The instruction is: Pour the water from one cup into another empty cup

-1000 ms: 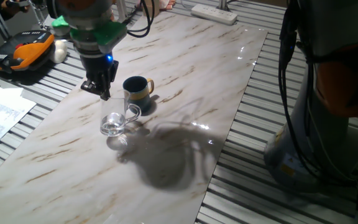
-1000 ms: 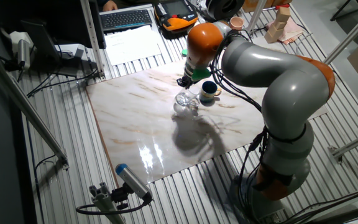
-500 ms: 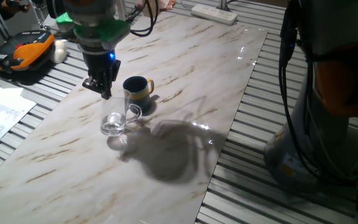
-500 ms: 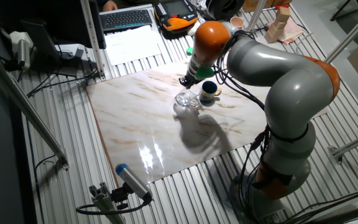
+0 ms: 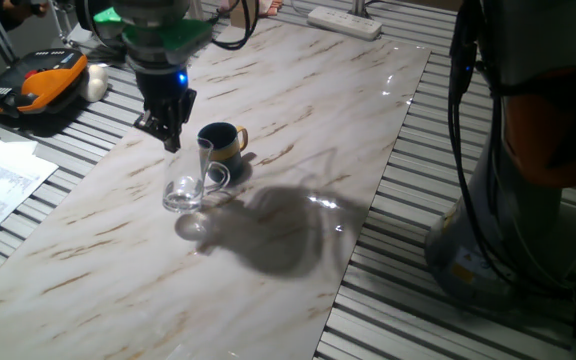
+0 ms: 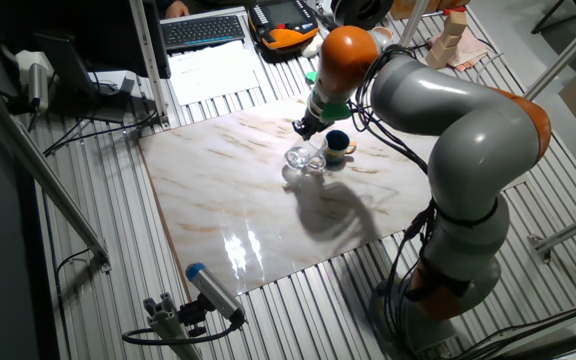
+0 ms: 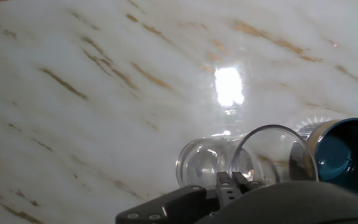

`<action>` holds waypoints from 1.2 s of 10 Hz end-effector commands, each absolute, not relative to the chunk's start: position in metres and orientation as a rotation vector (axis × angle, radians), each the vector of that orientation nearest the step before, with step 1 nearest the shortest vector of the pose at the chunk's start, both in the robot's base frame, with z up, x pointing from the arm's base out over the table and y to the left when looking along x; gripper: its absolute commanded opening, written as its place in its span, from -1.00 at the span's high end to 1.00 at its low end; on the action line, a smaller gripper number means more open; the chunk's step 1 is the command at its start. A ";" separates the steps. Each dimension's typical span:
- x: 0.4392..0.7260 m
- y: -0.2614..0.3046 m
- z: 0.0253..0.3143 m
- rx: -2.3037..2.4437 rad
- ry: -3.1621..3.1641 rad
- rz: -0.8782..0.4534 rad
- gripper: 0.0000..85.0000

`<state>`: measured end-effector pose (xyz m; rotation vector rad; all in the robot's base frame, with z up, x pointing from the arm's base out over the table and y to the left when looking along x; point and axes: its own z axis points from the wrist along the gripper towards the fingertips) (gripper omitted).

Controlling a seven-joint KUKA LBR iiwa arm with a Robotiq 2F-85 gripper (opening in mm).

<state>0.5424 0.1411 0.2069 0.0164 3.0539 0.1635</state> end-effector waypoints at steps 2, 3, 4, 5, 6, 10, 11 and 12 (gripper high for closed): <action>0.542 0.138 0.207 0.011 3.054 0.163 1.00; 0.542 0.138 0.207 0.020 3.054 0.173 1.00; 0.541 0.137 0.206 0.047 3.053 0.207 1.00; 0.540 0.135 0.205 0.060 3.052 0.235 1.00; 0.539 0.135 0.205 0.072 3.051 0.239 1.00; 0.538 0.125 0.205 0.106 3.051 0.299 1.00; 0.538 0.123 0.206 0.109 3.053 0.302 1.00; 0.539 0.121 0.207 0.111 3.055 0.307 1.00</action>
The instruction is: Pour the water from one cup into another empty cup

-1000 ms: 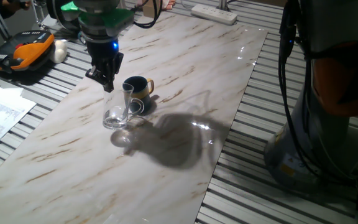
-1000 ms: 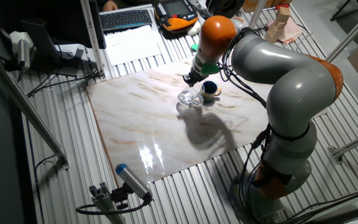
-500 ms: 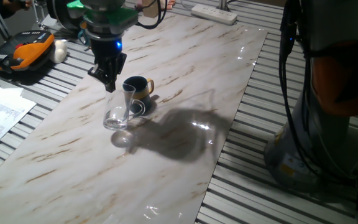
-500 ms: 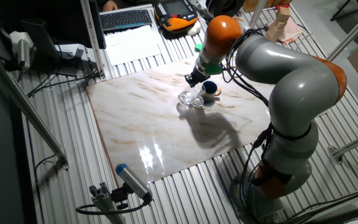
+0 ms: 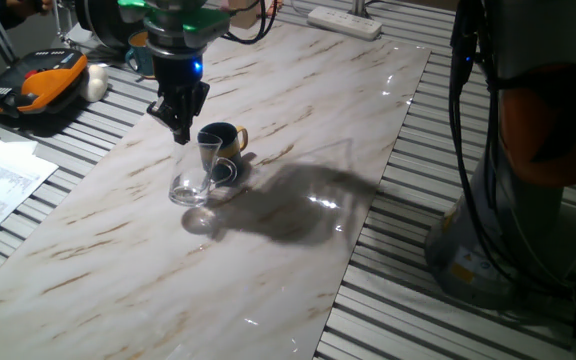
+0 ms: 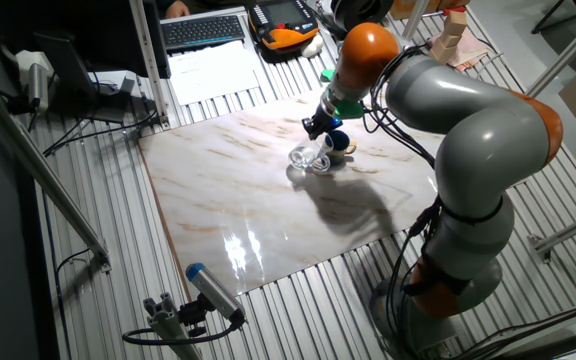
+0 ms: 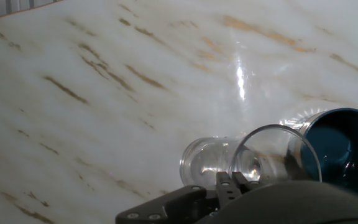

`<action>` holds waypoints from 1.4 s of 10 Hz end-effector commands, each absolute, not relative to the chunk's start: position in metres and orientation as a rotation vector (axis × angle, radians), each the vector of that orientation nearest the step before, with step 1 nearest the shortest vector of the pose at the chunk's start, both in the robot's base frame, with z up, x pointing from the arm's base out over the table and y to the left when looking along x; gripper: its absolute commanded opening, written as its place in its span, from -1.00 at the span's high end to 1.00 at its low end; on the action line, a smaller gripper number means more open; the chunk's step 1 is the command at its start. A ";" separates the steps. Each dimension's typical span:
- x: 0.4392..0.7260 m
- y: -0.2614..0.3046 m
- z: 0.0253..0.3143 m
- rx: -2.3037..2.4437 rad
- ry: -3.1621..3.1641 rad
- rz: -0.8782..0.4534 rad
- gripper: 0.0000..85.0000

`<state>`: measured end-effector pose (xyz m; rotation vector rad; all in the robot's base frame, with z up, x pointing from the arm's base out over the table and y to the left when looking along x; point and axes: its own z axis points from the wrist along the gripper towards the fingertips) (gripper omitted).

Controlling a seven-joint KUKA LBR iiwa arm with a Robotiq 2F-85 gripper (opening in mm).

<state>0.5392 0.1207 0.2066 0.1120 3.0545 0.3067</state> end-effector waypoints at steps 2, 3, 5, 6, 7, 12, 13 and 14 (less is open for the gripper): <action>0.540 0.119 0.206 0.128 3.057 0.331 1.00; 0.540 0.119 0.206 0.140 3.057 0.345 1.00; 0.540 0.118 0.205 0.163 3.060 0.382 1.00; 0.540 0.117 0.205 0.160 3.060 0.382 1.00; 0.540 0.116 0.205 0.158 3.059 0.386 1.00; 0.544 0.110 0.204 0.200 3.062 0.475 1.00; 0.544 0.110 0.203 0.205 3.063 0.482 1.00; 0.544 0.110 0.203 0.218 3.062 0.495 1.00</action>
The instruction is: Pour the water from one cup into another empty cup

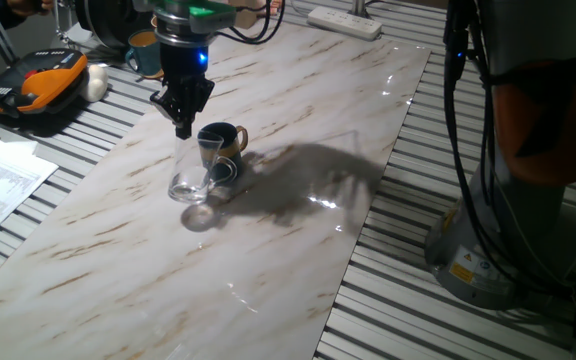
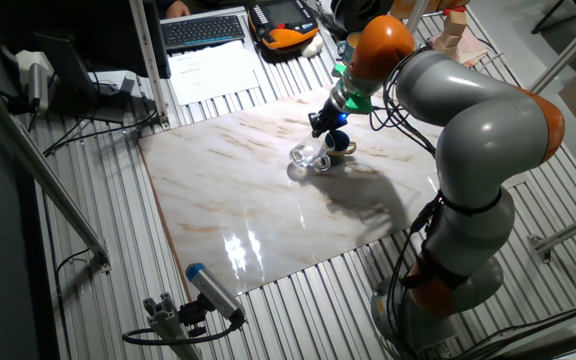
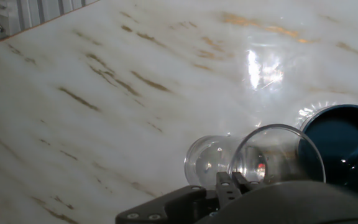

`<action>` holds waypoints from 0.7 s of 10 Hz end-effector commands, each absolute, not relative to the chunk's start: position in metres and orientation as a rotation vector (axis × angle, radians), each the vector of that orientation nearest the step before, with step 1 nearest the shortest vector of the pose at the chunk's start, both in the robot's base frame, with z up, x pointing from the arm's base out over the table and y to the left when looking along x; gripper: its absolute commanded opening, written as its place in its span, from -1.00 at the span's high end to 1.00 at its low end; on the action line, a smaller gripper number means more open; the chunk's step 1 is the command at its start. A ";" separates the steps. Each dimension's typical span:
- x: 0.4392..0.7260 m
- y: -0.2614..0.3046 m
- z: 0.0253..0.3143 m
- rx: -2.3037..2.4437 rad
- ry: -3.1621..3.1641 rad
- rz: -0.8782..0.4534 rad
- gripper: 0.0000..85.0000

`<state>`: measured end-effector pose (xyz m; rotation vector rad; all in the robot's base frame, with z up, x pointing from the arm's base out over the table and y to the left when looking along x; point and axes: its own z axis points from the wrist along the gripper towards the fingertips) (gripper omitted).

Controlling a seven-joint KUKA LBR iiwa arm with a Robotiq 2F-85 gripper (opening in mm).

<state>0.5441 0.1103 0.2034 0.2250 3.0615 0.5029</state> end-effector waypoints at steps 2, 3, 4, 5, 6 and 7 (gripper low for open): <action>0.544 0.110 0.203 0.252 3.060 0.537 1.00; 0.544 0.110 0.203 0.260 3.060 0.547 1.00; 0.545 0.110 0.202 0.274 3.060 0.565 1.00; 0.545 0.110 0.201 0.288 3.059 0.585 1.00; 0.546 0.109 0.200 0.294 3.059 0.598 1.00; 0.548 0.109 0.201 0.298 3.061 0.609 1.00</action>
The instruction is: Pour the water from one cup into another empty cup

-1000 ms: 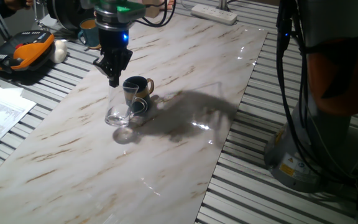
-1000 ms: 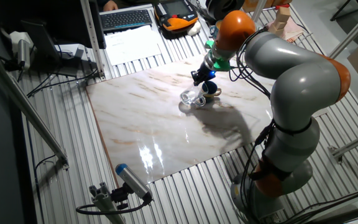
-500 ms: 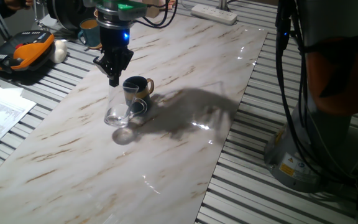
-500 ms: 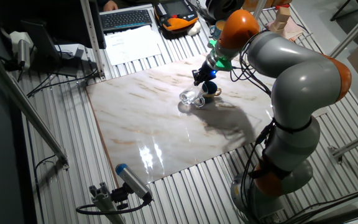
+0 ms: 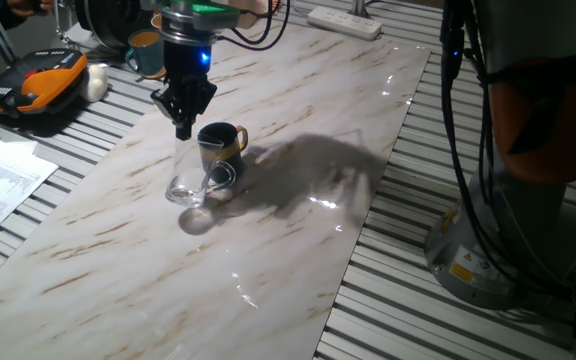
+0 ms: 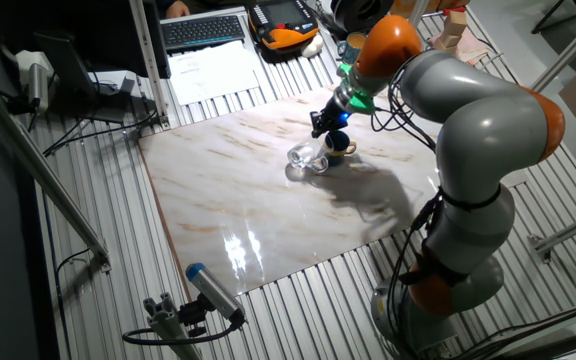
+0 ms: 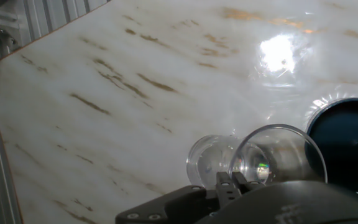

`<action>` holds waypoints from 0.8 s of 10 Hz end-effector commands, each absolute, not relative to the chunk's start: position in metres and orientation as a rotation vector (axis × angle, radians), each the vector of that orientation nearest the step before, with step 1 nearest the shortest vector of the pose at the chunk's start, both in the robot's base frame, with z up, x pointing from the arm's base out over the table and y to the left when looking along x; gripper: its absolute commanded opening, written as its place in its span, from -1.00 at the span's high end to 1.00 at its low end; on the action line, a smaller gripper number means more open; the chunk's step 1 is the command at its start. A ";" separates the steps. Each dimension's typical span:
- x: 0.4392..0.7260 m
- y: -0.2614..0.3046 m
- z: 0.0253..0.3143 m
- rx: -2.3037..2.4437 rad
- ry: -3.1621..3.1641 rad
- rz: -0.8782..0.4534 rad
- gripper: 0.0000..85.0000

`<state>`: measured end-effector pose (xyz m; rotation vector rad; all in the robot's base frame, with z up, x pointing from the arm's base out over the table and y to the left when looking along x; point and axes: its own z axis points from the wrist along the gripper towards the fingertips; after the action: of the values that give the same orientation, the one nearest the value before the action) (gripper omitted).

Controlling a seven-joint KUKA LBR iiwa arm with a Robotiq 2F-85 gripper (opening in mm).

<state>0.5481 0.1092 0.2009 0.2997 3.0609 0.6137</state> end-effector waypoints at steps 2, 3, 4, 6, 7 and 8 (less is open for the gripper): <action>0.553 0.108 0.203 0.318 3.065 0.640 1.00; 0.556 0.106 0.205 0.329 3.064 0.666 1.00; 0.558 0.104 0.205 0.332 3.062 0.683 1.00; 0.558 0.104 0.203 0.339 3.055 0.701 1.00; 0.558 0.103 0.203 0.359 3.048 0.736 1.00; 0.558 0.103 0.203 0.378 3.040 0.763 1.00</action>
<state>0.5574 0.1024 0.2027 0.3802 3.0396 0.7668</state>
